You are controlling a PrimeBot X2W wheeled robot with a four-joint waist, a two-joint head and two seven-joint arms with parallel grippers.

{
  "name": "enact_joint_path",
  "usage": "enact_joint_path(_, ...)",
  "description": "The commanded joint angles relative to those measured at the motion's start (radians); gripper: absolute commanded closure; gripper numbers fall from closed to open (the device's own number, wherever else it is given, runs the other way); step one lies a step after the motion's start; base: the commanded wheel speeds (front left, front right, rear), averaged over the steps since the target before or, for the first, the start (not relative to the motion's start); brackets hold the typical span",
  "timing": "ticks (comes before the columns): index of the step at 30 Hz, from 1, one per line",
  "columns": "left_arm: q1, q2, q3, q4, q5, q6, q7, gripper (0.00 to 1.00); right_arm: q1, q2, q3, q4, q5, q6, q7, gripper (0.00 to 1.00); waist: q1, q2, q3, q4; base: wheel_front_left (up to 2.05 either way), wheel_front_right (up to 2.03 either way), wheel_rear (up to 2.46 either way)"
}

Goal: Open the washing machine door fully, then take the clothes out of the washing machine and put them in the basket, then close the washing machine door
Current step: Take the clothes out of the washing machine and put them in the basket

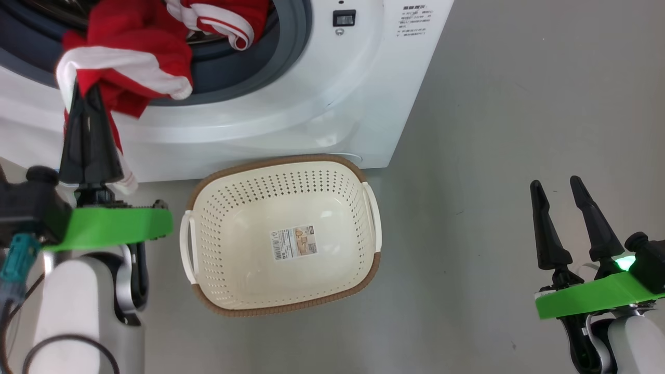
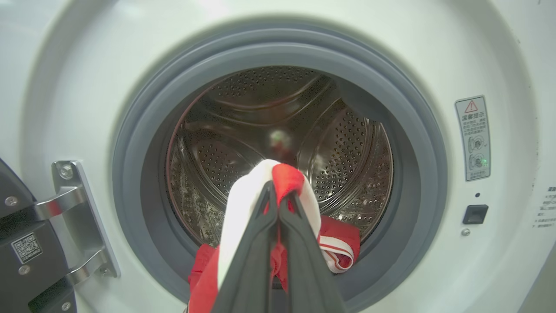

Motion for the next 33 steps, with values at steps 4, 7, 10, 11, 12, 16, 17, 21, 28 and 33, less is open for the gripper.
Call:
enact_joint_path(4,0.048,0.017,0.012,-0.121,0.017,-0.013,-0.012,1.0,0.012,-0.011,0.022,-0.024,-0.007,0.006,-0.006,0.0,0.0,0.0,-0.001,0.001,0.0,0.0,0.0)
enact_joint_path(7,0.071,0.016,0.001,-0.193,0.016,-0.01,-0.012,1.0,0.01,-0.011,0.024,-0.023,-0.006,0.006,-0.006,0.0,0.0,0.0,-0.001,0.0,0.0,0.0,0.0)
enact_joint_path(10,0.094,0.016,-0.018,-0.264,0.005,0.004,-0.012,1.0,0.012,-0.011,0.023,-0.022,-0.006,0.006,-0.006,0.0,0.0,0.0,-0.002,-0.001,0.0,0.0,0.0)
enact_joint_path(11,0.1,0.016,-0.024,-0.289,0.003,0.009,-0.012,1.0,0.012,-0.011,0.023,-0.022,-0.007,0.006,-0.006,0.0,0.0,0.0,-0.002,-0.001,0.0,0.0,0.0)
enact_joint_path(12,0.107,0.016,-0.03,-0.305,-0.002,0.013,-0.012,1.0,0.013,-0.011,0.022,-0.022,-0.007,0.006,-0.006,0.0,0.0,0.0,-0.002,-0.001,0.0,0.0,0.0)
enact_joint_path(16,0.136,0.015,-0.061,-0.287,-0.012,0.022,-0.012,1.0,0.014,-0.01,0.026,-0.021,-0.007,0.006,-0.006,0.0,0.0,0.0,-0.001,-0.002,0.0,0.0,0.0)
enact_joint_path(17,0.139,0.015,-0.065,-0.275,-0.014,0.023,-0.012,1.0,0.014,-0.009,0.028,-0.02,-0.006,0.006,-0.006,0.0,0.0,0.0,-0.001,-0.004,0.0,0.0,0.0)
enact_joint_path(21,0.149,0.015,-0.084,-0.23,-0.036,0.026,-0.012,1.0,0.011,-0.008,0.03,-0.022,-0.005,0.006,-0.006,0.0,0.0,0.0,0.002,-0.009,0.0,0.0,0.0)
enact_joint_path(28,0.161,0.015,-0.126,-0.129,-0.077,0.017,-0.012,1.0,0.009,-0.006,0.028,-0.026,-0.005,0.006,-0.006,0.0,0.0,0.0,0.019,-0.014,0.0,0.0,0.0)
enact_joint_path(33,0.151,0.015,-0.148,-0.009,-0.106,0.004,-0.012,1.0,-0.003,-0.003,0.025,-0.032,-0.006,0.006,-0.006,0.0,0.0,0.0,0.049,-0.016,0.0,0.0,0.0)
